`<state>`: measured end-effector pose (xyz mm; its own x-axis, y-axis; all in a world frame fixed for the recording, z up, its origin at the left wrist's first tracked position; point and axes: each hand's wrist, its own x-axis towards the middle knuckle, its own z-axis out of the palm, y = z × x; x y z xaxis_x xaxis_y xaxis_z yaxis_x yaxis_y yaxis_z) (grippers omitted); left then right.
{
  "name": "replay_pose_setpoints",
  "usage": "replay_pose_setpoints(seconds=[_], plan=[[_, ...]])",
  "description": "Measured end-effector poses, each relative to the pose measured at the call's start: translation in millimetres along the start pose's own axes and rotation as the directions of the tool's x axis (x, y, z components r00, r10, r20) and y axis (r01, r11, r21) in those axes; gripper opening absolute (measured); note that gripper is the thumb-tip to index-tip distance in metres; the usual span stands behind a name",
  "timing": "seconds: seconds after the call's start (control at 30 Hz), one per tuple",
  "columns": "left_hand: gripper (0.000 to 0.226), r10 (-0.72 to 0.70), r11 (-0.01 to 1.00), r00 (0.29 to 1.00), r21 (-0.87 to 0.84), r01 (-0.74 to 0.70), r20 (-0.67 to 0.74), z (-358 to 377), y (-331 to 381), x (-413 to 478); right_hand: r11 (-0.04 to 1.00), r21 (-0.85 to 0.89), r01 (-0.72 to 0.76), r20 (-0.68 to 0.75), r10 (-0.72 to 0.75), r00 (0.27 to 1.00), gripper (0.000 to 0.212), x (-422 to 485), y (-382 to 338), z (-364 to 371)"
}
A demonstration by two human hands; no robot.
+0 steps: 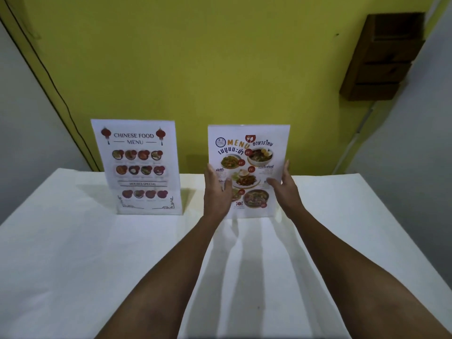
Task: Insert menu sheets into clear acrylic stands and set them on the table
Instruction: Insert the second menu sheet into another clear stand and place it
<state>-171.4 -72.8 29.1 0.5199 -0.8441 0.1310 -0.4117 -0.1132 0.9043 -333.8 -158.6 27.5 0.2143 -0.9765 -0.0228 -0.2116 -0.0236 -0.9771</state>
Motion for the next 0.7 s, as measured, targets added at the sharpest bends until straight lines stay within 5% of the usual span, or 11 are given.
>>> replay_pose_setpoints(seconds=[0.7], plan=[[0.082,-0.055,0.998,0.986,0.038,0.05,0.16,-25.1,-4.3,9.0,0.994,0.055,-0.096,0.033,0.094,0.995,0.085,-6.7,6.7,-0.2]])
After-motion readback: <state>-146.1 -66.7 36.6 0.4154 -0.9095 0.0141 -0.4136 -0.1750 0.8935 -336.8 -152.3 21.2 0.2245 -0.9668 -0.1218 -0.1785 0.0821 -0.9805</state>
